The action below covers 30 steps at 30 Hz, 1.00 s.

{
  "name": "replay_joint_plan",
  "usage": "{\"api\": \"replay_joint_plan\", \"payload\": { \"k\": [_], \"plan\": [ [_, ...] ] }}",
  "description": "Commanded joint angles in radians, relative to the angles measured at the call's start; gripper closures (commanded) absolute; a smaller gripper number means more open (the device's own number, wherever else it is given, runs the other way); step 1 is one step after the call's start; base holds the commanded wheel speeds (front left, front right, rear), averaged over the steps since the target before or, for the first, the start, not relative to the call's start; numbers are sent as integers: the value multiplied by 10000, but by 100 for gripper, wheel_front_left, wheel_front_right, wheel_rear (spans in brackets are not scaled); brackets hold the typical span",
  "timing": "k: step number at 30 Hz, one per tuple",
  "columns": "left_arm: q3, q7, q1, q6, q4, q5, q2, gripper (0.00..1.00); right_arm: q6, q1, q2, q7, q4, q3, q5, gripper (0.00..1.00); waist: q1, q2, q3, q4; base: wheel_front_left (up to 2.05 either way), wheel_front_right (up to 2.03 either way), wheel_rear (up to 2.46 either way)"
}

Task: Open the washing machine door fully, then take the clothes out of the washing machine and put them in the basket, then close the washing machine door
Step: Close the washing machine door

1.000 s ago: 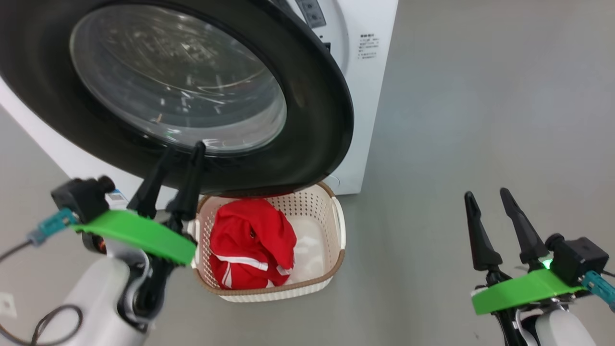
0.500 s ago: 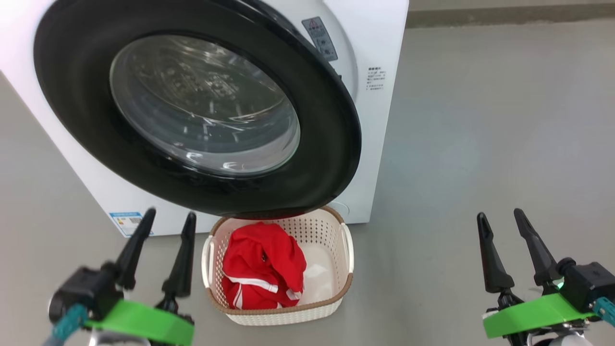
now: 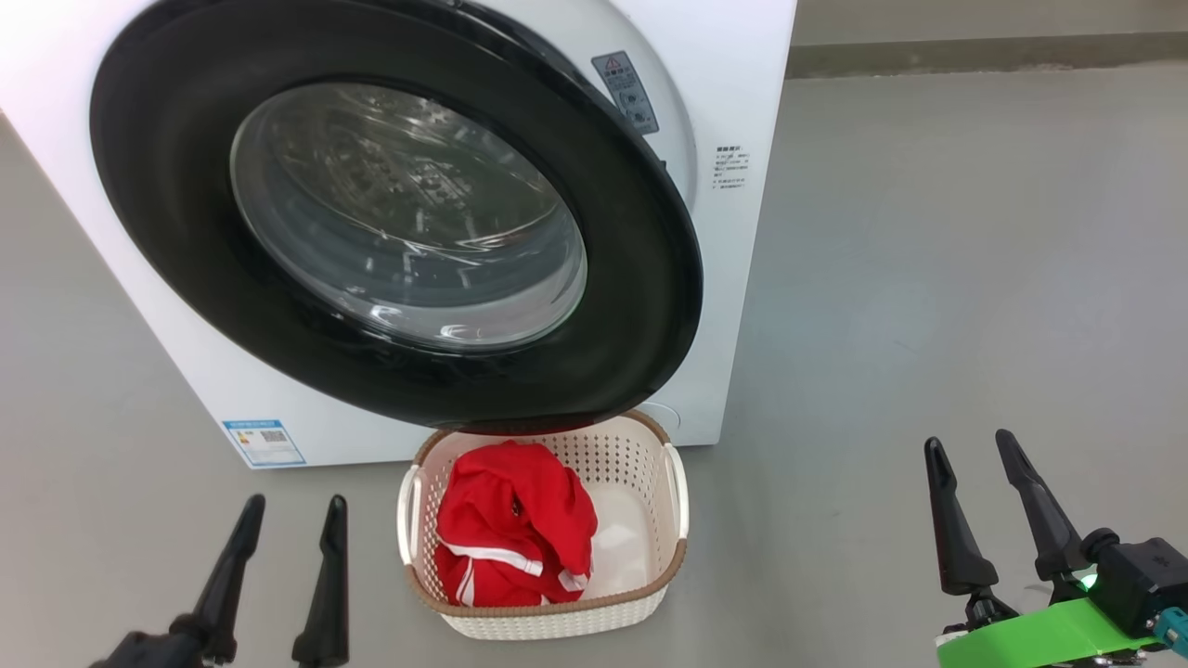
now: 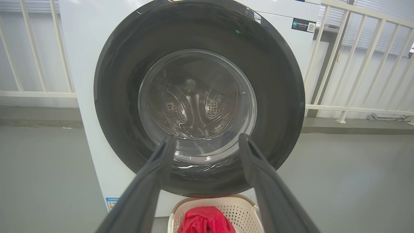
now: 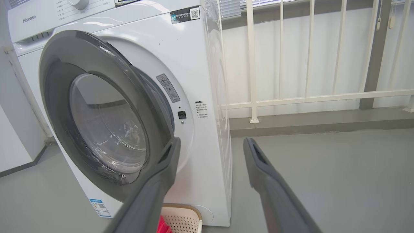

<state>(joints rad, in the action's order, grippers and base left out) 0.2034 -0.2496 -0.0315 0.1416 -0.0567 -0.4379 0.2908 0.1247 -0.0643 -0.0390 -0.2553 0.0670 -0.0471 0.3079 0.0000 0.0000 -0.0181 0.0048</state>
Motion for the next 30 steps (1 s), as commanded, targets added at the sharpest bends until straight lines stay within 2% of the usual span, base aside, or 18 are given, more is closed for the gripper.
{"api": "replay_joint_plan", "payload": {
  "k": [1,21,22,23,24,25,30],
  "plan": [
    [-498,-121,107,22,-297,129,37,0,60,96,-112,-65,-293,294,66,0,0,0,-62,35,0,0,0],
    [-893,-122,-95,-546,-76,807,-383,0,60,-57,-112,-65,-183,525,-173,0,0,0,-196,134,0,0,0],
    [-902,-122,-100,-568,-80,832,-405,0,60,-62,-112,-65,-120,574,-188,7,0,0,-191,141,0,0,0],
    [-906,-122,-104,-594,-85,855,-431,0,60,-56,-112,-65,-72,603,-201,51,0,0,-186,155,0,0,0],
    [-908,-122,-106,-618,-92,880,-454,0,60,-44,-112,-65,-15,635,-249,72,0,0,-177,171,0,0,0],
    [-911,-122,-101,-649,-109,884,-491,0,60,-24,-112,-65,58,669,-277,100,0,0,-167,191,0,0,0],
    [-1005,-122,-18,-724,-188,816,-697,0,60,303,-112,-65,543,883,-370,100,0,0,-96,370,0,0,0]
  ]
}}
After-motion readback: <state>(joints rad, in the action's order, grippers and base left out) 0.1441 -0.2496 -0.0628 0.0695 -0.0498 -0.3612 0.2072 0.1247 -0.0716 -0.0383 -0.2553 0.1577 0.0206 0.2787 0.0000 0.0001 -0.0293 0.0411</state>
